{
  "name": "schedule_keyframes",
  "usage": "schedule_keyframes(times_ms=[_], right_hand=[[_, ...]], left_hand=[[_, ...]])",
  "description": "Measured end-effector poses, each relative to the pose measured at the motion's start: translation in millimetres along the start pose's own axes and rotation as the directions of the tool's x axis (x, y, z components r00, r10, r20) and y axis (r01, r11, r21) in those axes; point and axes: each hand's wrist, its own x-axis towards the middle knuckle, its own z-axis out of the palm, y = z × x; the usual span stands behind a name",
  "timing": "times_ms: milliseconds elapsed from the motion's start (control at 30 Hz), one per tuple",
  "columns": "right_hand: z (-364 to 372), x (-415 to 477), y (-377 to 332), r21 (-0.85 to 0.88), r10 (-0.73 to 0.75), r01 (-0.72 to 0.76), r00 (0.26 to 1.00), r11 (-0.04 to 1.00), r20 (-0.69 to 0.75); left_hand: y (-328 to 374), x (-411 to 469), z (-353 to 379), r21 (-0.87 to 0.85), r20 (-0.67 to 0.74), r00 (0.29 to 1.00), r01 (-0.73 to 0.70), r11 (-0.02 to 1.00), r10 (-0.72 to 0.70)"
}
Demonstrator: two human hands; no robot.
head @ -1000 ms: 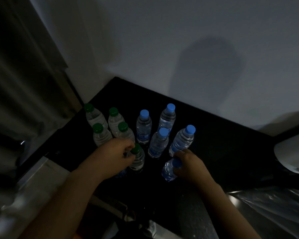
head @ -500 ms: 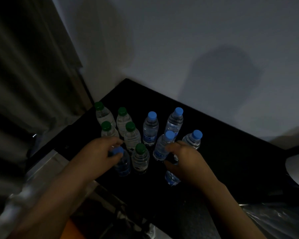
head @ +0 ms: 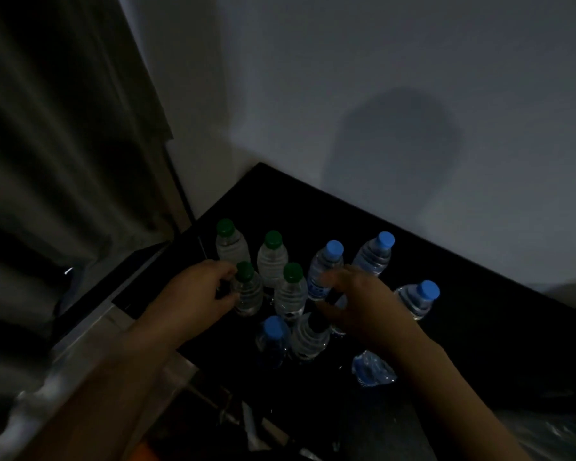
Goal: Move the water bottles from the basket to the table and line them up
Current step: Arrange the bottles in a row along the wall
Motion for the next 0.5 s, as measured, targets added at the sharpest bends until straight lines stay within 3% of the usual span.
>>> schedule_keyframes(times_ms=[300,500], right_hand=[[19.7,3.8,-9.3,-0.028,0.084,-0.083,0.996,0.996,0.036],[27.4,0.6,-5.9,-0.025,0.124,-0.123,0.990,0.992,0.064]], left_hand=[[-16.3,33.0,2.9,-0.042,0.103,0.992,-0.065,0.997,0.069],[-15.3,51.4,8.4,0.063,0.200,0.972,-0.136,0.989,0.121]])
